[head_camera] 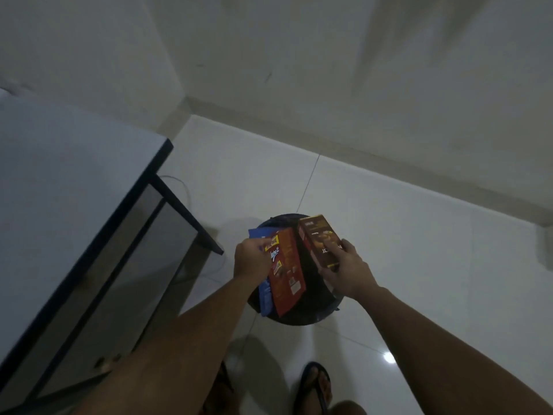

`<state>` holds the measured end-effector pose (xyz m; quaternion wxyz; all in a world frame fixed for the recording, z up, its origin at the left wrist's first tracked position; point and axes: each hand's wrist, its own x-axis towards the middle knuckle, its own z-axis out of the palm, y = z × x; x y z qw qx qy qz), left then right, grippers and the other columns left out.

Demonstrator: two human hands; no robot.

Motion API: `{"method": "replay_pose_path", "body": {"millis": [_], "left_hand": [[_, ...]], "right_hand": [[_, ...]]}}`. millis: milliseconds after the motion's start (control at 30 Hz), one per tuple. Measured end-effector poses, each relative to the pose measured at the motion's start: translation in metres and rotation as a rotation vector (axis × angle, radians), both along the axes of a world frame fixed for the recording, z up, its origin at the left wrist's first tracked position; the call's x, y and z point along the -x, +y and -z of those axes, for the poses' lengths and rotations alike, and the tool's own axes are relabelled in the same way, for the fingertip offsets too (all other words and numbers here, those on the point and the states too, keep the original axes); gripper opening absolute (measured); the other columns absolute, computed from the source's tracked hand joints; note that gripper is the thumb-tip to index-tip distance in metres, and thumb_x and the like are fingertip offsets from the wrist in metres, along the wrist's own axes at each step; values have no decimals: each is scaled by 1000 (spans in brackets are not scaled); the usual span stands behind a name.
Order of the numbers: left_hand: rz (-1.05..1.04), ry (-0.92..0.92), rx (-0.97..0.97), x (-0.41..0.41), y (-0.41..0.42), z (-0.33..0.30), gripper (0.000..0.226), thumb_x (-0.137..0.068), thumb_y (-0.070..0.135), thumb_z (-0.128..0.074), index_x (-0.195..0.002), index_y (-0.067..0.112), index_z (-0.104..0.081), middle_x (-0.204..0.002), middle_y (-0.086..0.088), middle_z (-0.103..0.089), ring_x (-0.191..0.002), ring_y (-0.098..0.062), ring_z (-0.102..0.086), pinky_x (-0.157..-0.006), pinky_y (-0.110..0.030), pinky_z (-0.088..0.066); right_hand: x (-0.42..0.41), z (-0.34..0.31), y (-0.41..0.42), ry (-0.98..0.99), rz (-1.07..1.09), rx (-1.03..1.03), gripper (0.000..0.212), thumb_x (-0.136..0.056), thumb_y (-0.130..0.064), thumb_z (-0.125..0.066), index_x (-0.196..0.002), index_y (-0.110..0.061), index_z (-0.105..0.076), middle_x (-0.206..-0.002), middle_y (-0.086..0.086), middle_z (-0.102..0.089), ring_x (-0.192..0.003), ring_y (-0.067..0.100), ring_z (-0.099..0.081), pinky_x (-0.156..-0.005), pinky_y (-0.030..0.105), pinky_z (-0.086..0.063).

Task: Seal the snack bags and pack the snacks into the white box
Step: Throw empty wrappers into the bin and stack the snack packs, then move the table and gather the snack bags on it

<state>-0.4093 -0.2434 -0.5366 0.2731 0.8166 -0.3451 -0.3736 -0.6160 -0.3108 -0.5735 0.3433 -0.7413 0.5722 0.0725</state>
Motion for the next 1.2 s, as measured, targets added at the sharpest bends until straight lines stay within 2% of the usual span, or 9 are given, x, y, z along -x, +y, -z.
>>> {"method": "replay_pose_path", "body": {"millis": [133, 200, 333, 400, 533, 633, 733, 867, 1200], "left_hand": [[91, 7, -41, 1, -8, 33, 35, -85, 4, -66, -119, 6, -65, -117, -15, -67, -104, -28, -64, -81, -25, -49], [173, -24, -87, -2, -11, 35, 43, -84, 13, -69, -126, 8, -60, -127, -14, -61, -116, -30, -57, -92, -29, -45], [157, -56, -174, -10, -12, 14, 36, -83, 15, -68, -118, 10, -63, -118, -11, -65, -107, -29, -60, -88, -34, -50], [118, -27, -182, -13, -11, -9, 30, -81, 15, -68, -111, 11, -66, -108, -8, -68, -97, -23, -63, -81, -33, -53], [128, -29, -198, -20, -14, -77, 40, -81, 17, -71, -118, 2, -61, -110, -11, -65, -103, -23, -61, -82, -28, -48], [80, -37, -208, -32, -15, -135, 45, -77, 26, -76, -115, 5, -63, -115, -10, -64, -110, -26, -59, -92, -33, -50], [99, -45, -186, -47, -11, -192, 30, -77, 31, -77, -98, 14, -65, -93, 2, -56, -102, -18, -55, -75, -26, -44], [62, -97, -163, -69, 11, -264, 61, -78, 36, -76, -127, 4, -58, -133, -9, -58, -122, -24, -54, -99, -29, -41], [-127, -186, -42, -150, 149, -382, 73, -70, 38, -82, -131, 10, -55, -131, -10, -59, -117, -23, -58, -99, -33, -46]], "right_hand": [[-4, 37, 0, -22, 6, -88, 80, -81, -63, -58, -147, -42, -18, -161, 6, -10, -141, 36, -29, -110, 50, -36], [-5, 40, -1, -12, 22, -104, 85, -82, -67, -52, -150, -37, -12, -162, 6, -7, -142, 37, -28, -110, 53, -35], [-5, 18, -3, -19, 70, -67, 79, -89, -55, -52, -151, -20, -18, -157, 10, -20, -135, 34, -38, -108, 48, -39], [-7, -8, -6, -37, 72, -61, 73, -89, -51, -54, -148, -19, -27, -150, 11, -33, -130, 33, -43, -106, 46, -41], [-17, -80, -18, -90, -12, -15, 53, -87, -44, -57, -133, -19, -49, -125, 11, -58, -116, 31, -55, -96, 37, -46], [-36, -147, -29, -78, -87, 41, 55, -91, -41, -57, -137, -13, -47, -135, 11, -55, -124, 31, -51, -101, 39, -42], [-61, -211, -38, -96, -190, 87, 57, -92, -41, -57, -140, -12, -44, -139, 11, -52, -126, 31, -50, -103, 38, -39], [-102, -285, -37, -148, -325, 151, 55, -92, -37, -59, -139, -12, -46, -134, 13, -57, -124, 31, -51, -101, 38, -40], [-234, -404, 47, -230, -682, 174, 69, -79, -47, -71, -137, -19, -47, -132, 7, -58, -113, 23, -60, -95, 34, -46]]}}
